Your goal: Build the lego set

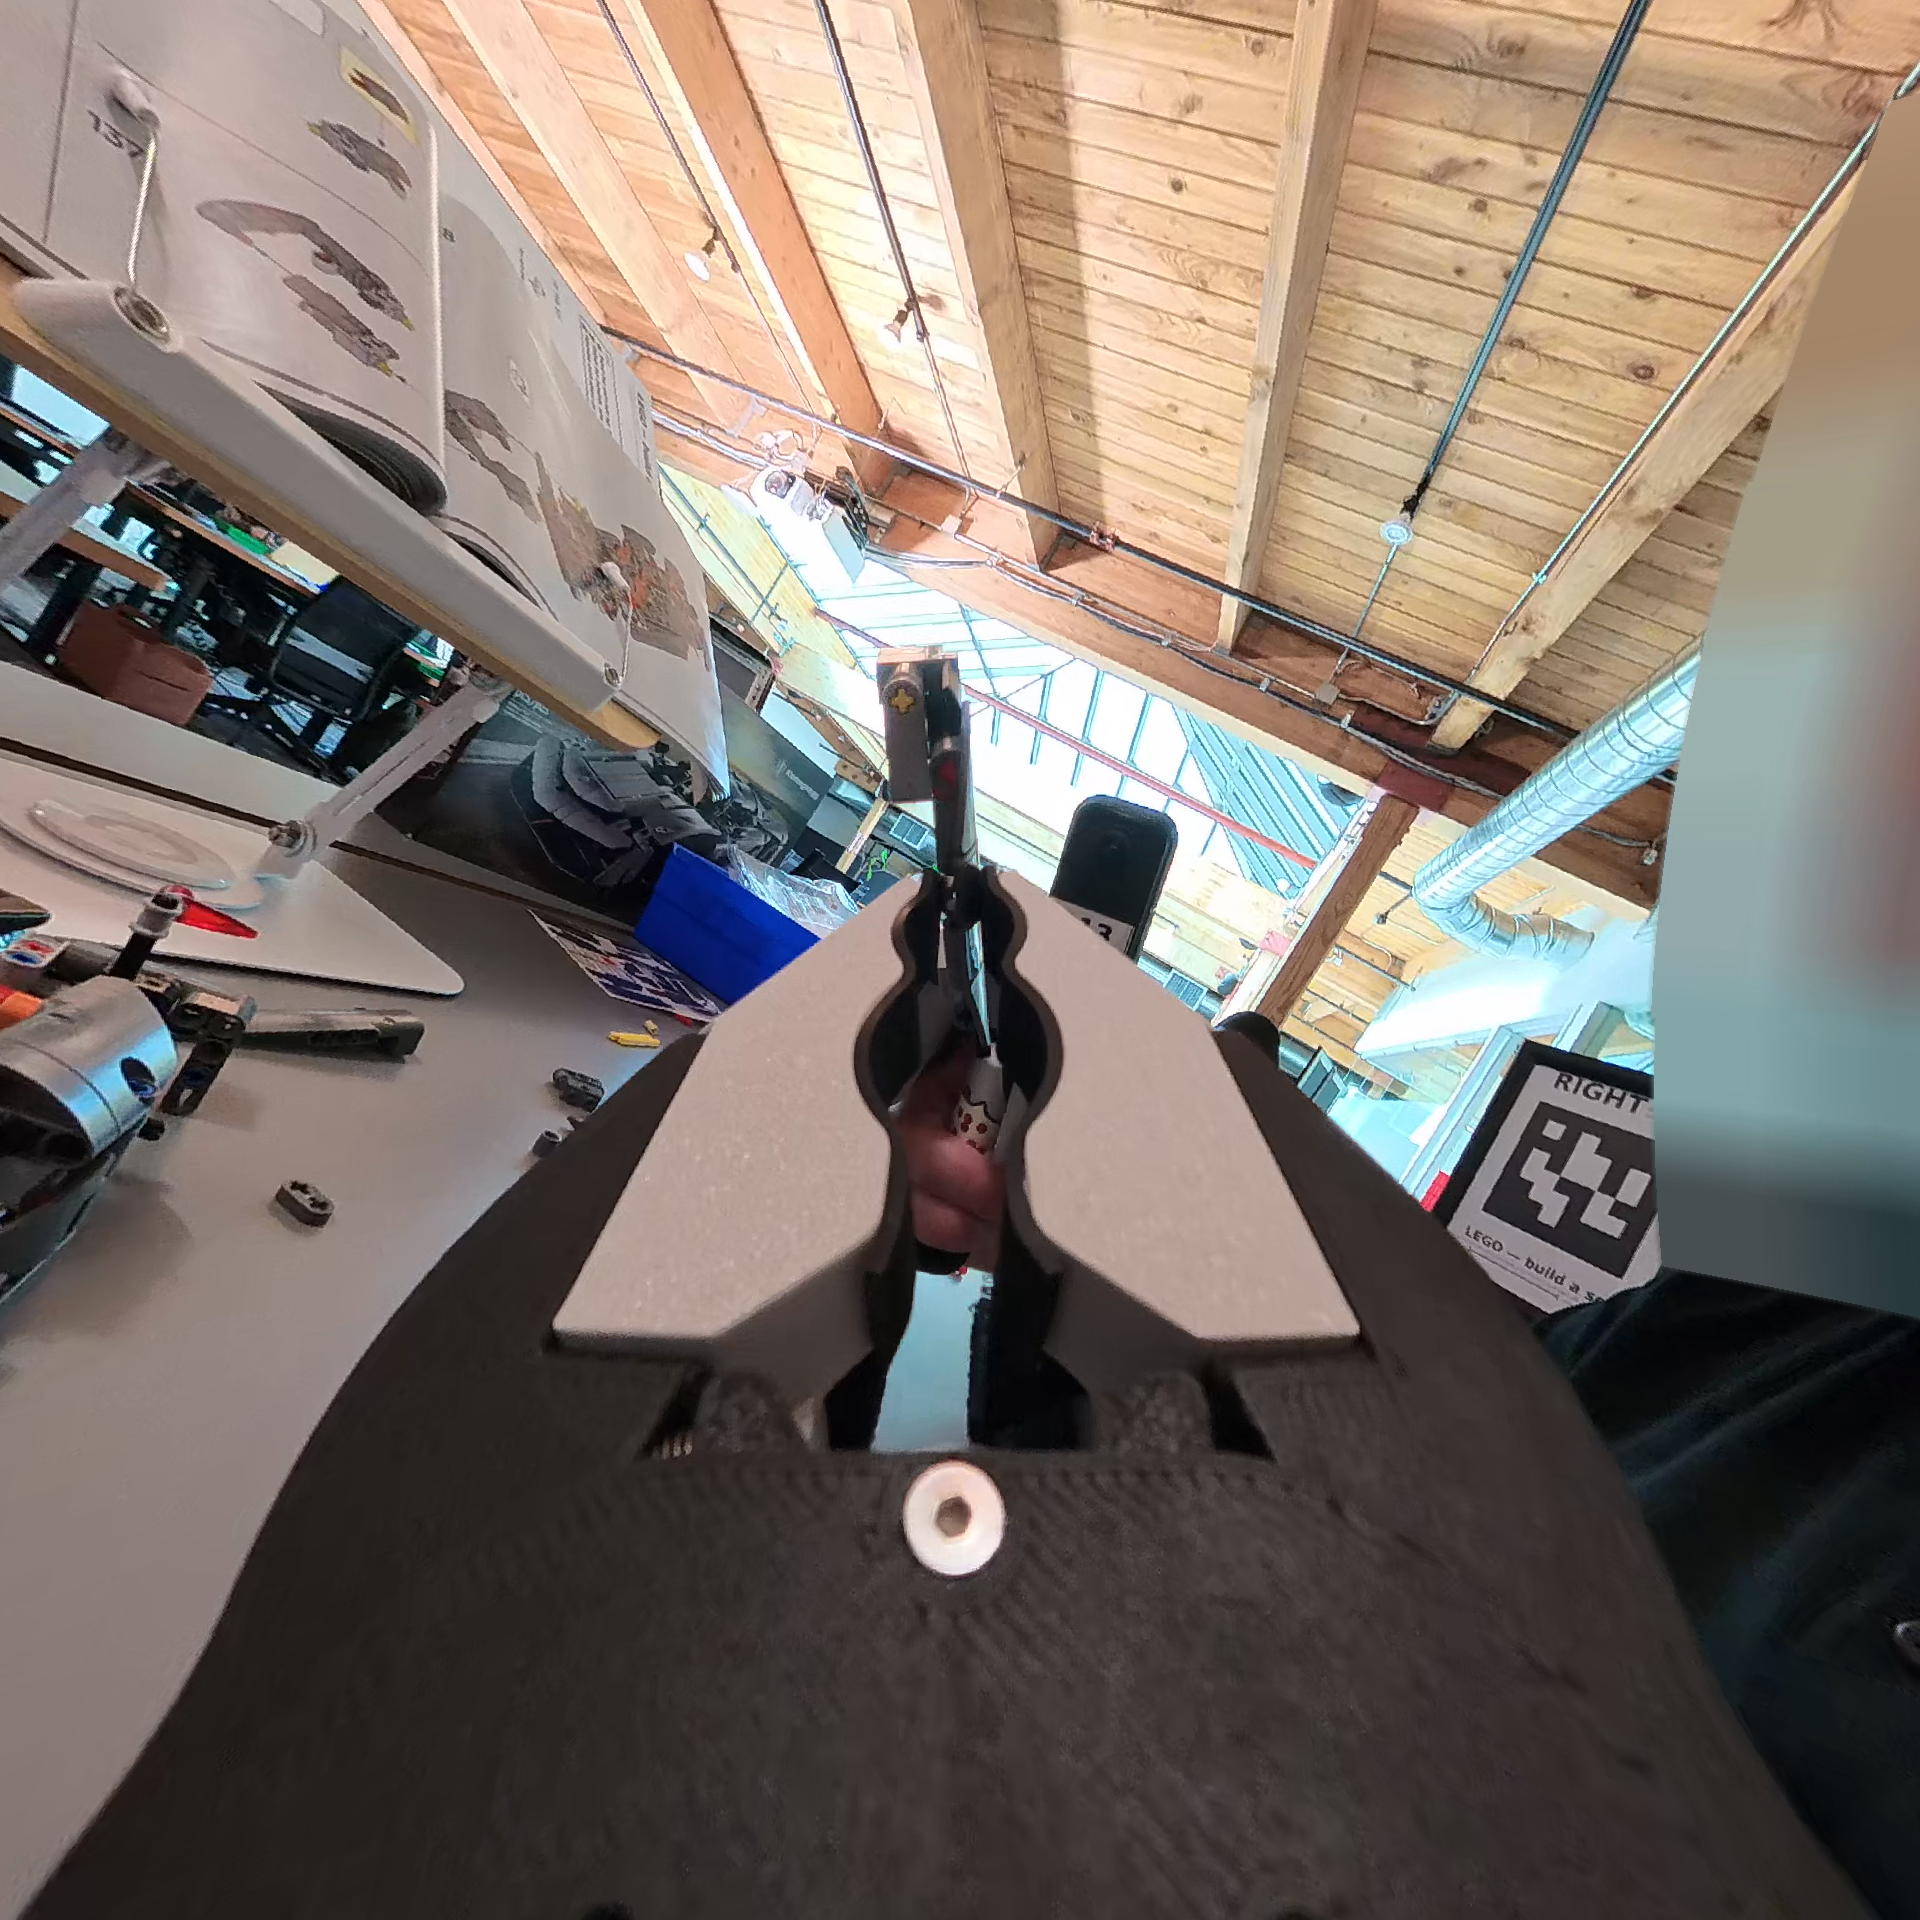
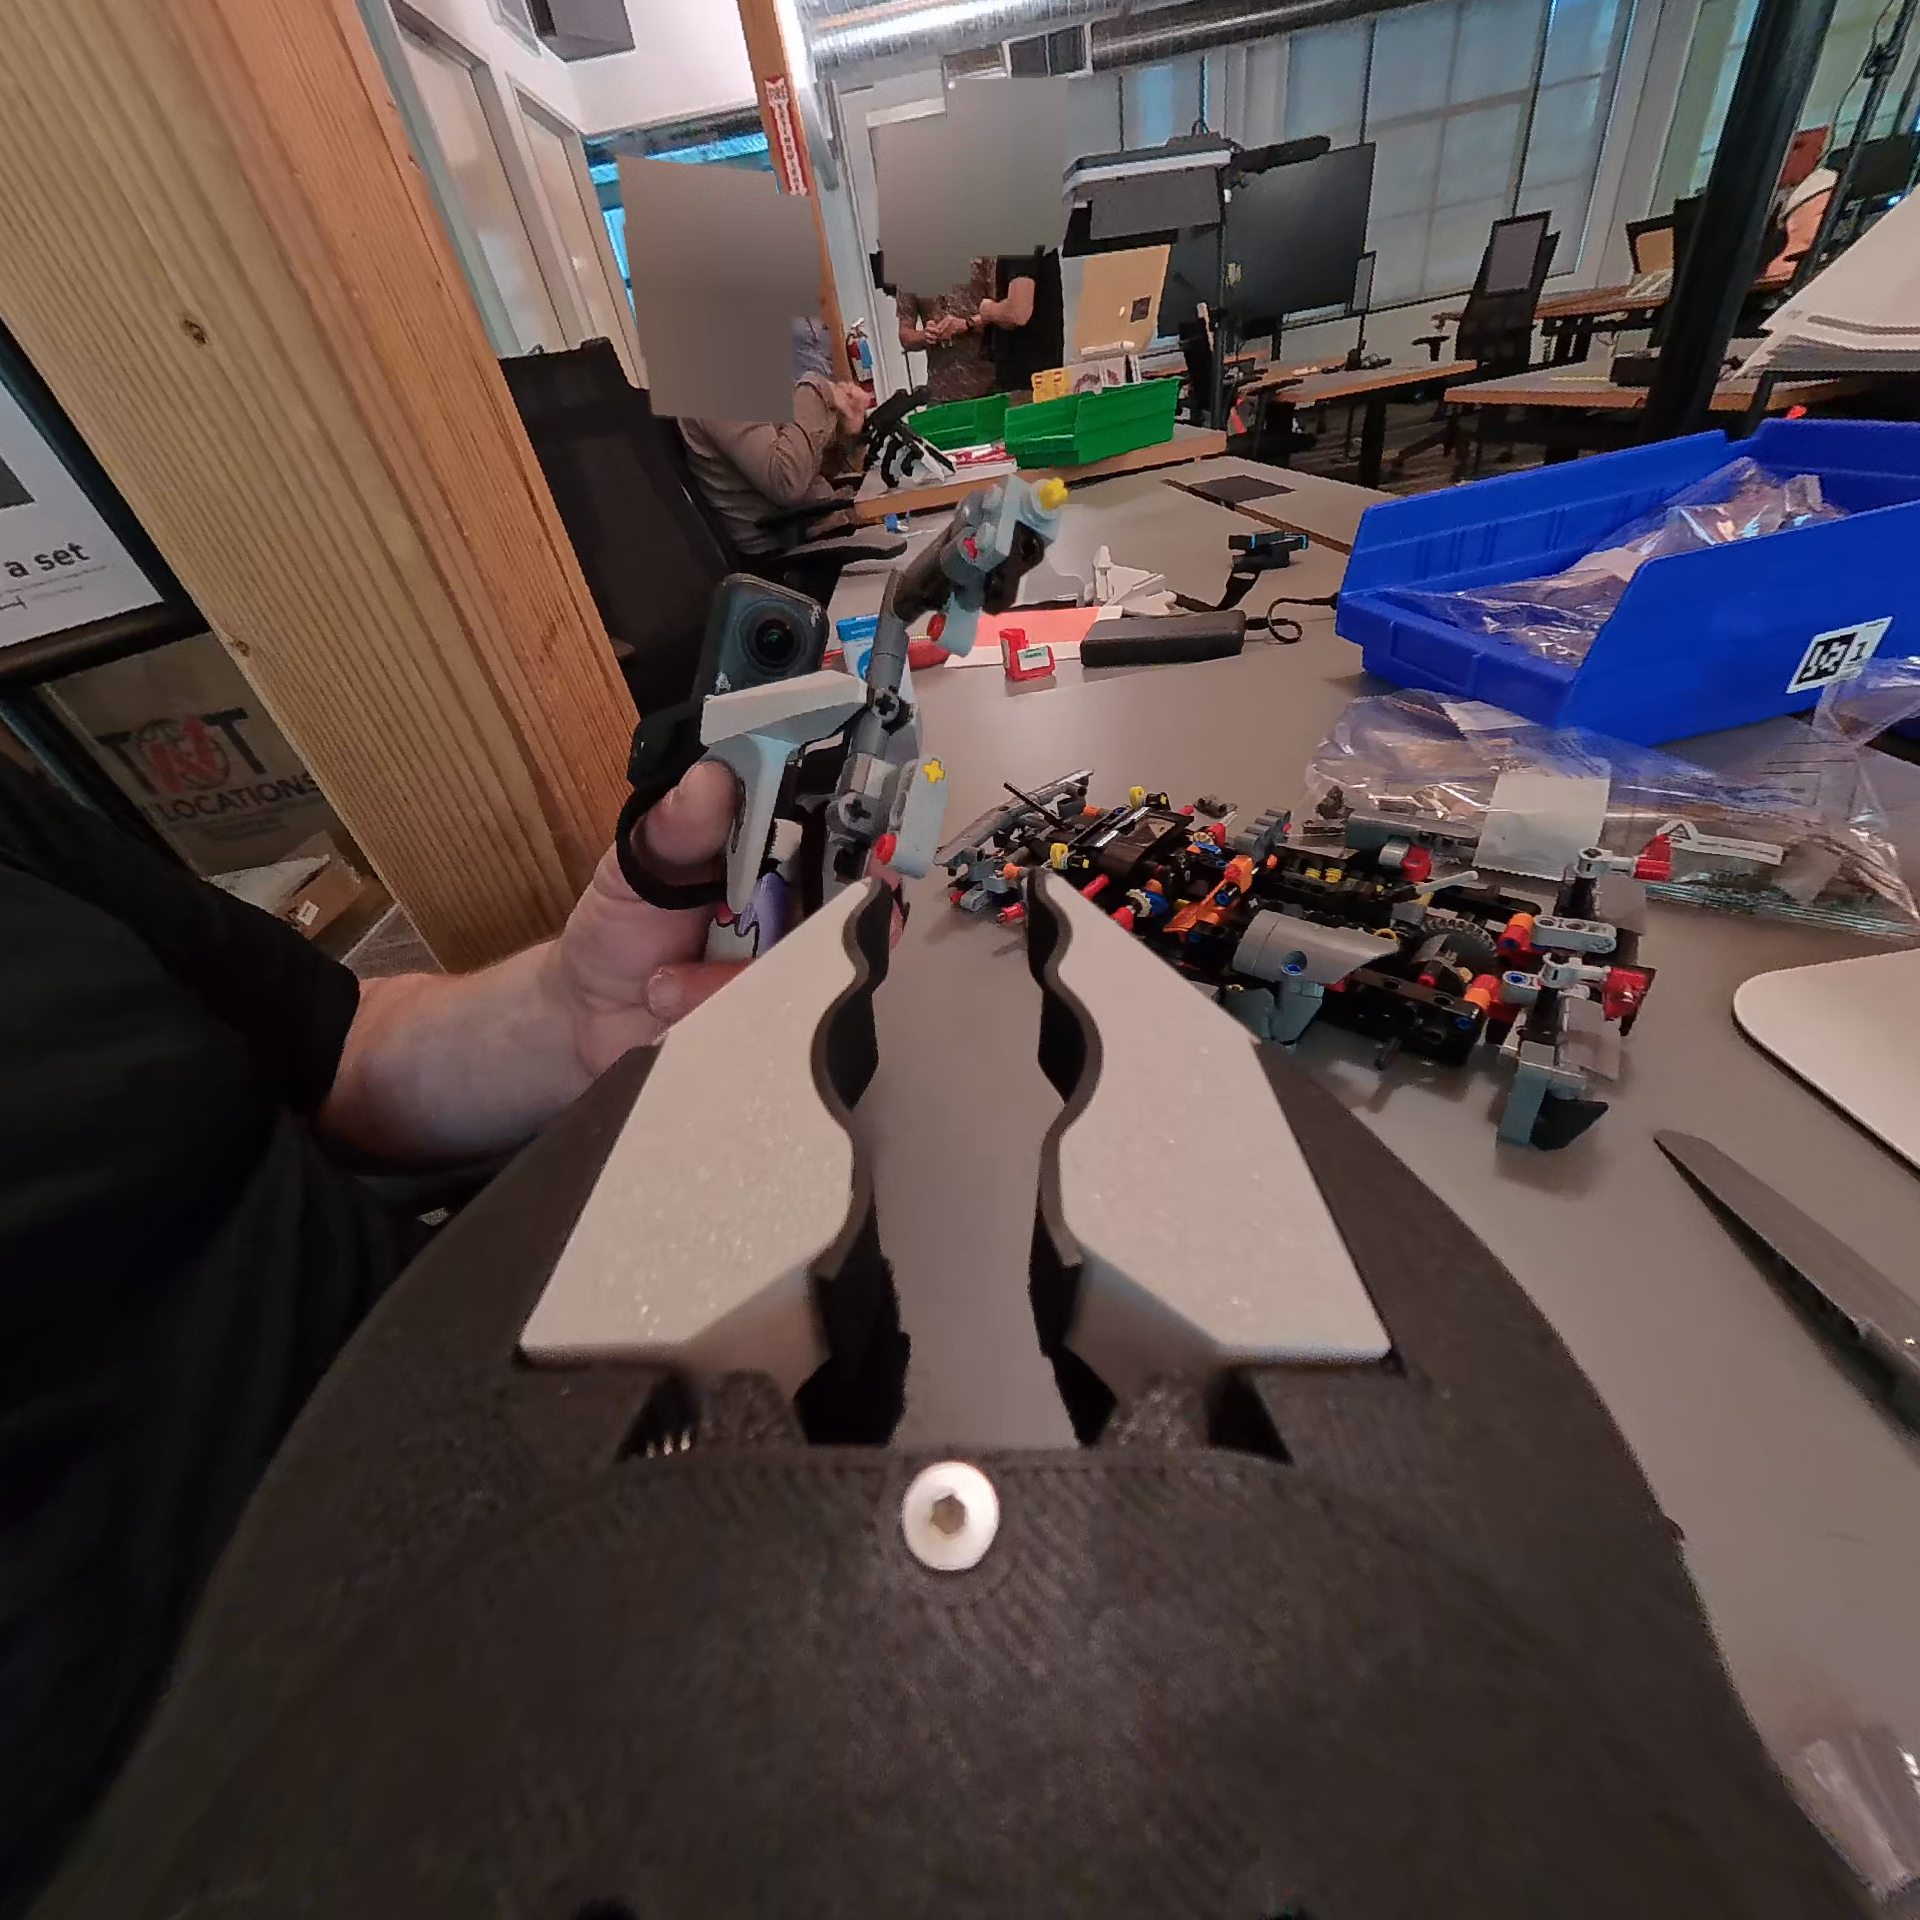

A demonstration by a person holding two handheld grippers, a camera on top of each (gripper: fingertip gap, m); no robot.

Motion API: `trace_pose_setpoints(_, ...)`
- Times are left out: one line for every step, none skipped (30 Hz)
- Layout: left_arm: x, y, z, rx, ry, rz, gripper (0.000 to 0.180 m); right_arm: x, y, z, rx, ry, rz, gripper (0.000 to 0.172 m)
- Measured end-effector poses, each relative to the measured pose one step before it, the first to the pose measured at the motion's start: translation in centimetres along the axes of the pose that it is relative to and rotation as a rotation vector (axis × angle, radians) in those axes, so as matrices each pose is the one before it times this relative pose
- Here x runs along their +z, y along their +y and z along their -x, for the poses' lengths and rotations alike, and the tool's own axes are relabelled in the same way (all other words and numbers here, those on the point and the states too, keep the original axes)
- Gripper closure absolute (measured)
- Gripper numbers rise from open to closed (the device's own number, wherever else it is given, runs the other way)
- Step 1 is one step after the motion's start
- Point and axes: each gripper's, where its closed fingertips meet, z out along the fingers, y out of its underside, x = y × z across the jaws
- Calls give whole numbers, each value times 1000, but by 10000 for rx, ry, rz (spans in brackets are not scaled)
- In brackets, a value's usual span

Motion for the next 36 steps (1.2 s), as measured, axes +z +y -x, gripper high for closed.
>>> trace_pose_setpoints(37,-32,-33,15,0,-25,175,-36,-23,-80,12,30,-28,148)
trace_pose_setpoints(30,-20,-29,27,-10,-24,175,-28,-32,-27,14,9,-22,148)
trace_pose_setpoints(13,6,-6,23,-17,-20,175,-18,-50,-12,15,5,-35,148)
trace_pose_setpoints(5,10,0,0,1,-19,175,-1,-60,2,17,2,-43,148)
trace_pose_setpoints(11,25,23,-20,-2,-15,175,13,-28,-21,27,6,-24,148)
trace_pose_setpoints(7,42,58,-28,-22,-7,175,17,-3,-18,43,-5,-17,148)
trace_pose_setpoints(8,40,97,-10,-41,-9,175,24,-12,39,65,-43,-29,147)
trace_pose_setpoints(17,19,36,3,-8,-9,175,10,-16,50,61,-51,-25,148)
trace_pose_setpoints(37,44,4,-25,20,8,175,16,-11,25,23,-23,-12,148)
trace_pose_setpoints(31,24,25,-11,-8,-5,176,-1,-23,33,-2,-15,-11,148)
trace_pose_setpoints(40,57,-3,26,-7,11,175,0,-56,94,1,-40,-23,148)
trace_pose_setpoints(51,97,-21,21,5,36,175,-7,-59,83,14,-40,-31,148)
trace_pose_setpoints(62,83,-29,2,14,17,175,-5,-45,61,12,-26,-20,149)
trace_pose_setpoints(55,102,-11,-13,6,23,176,13,-7,56,5,-23,0,150)
trace_pose_setpoints(48,87,-6,-10,2,15,176,8,9,50,8,-26,5,151)
trace_pose_setpoints(73,90,-7,-20,7,21,176,18,8,34,10,-14,5,152)
trace_pose_setpoints(57,63,-12,-30,18,11,176,4,27,4,3,3,11,154)
trace_pose_setpoints(78,65,-4,-20,4,13,176,-8,-2,2,-3,-2,-2,155)
trace_pose_setpoints(68,59,-9,0,7,23,176,-27,-29,44,-1,-20,-16,157)
trace_pose_setpoints(59,43,-13,-4,9,11,176,-41,-40,63,-5,-33,-24,160)
trace_pose_setpoints(64,15,-3,-24,12,-2,175,-46,-44,49,-6,-29,-19,162)
trace_pose_setpoints(42,-1,3,-15,7,-6,176,-35,-27,14,-7,-7,-6,162)
trace_pose_setpoints(47,7,-1,-13,9,-5,175,-31,-20,-5,-5,0,0,162)
trace_pose_setpoints(41,1,-21,-20,22,-4,176,-36,-30,5,8,-15,-11,162)
trace_pose_setpoints(38,5,-23,-16,25,-1,175,-44,-29,11,17,-22,-17,162)
trace_pose_setpoints(24,5,-4,-10,11,2,175,-30,-23,-5,11,-7,-6,162)
trace_pose_setpoints(33,23,20,-14,5,8,175,-30,-9,-21,-2,4,-5,162)
trace_pose_setpoints(16,9,3,-20,13,6,175,-27,-14,-6,-1,-7,-8,162)
trace_pose_setpoints(23,-2,-19,-6,15,1,175,-20,-15,7,-1,-9,-3,162)
trace_pose_setpoints(22,0,0,2,6,3,175,-22,-5,-6,-13,2,3,162)
trace_pose_setpoints(13,3,-12,-3,10,-1,176,-7,-1,1,-18,-2,-2,162)
trace_pose_setpoints(23,-13,-16,-15,21,-6,176,-26,-35,25,-5,-15,-19,162)
trace_pose_setpoints(18,3,-18,-12,19,-5,175,-20,-33,16,16,-21,-20,162)
trace_pose_setpoints(9,17,-7,-15,14,0,175,-20,-10,4,25,-17,-9,162)
trace_pose_setpoints(17,4,-4,-20,19,3,175,-22,-16,1,21,-16,-6,162)
trace_pose_setpoints(13,28,-16,-26,30,5,175,-30,-11,4,18,-19,-10,163)
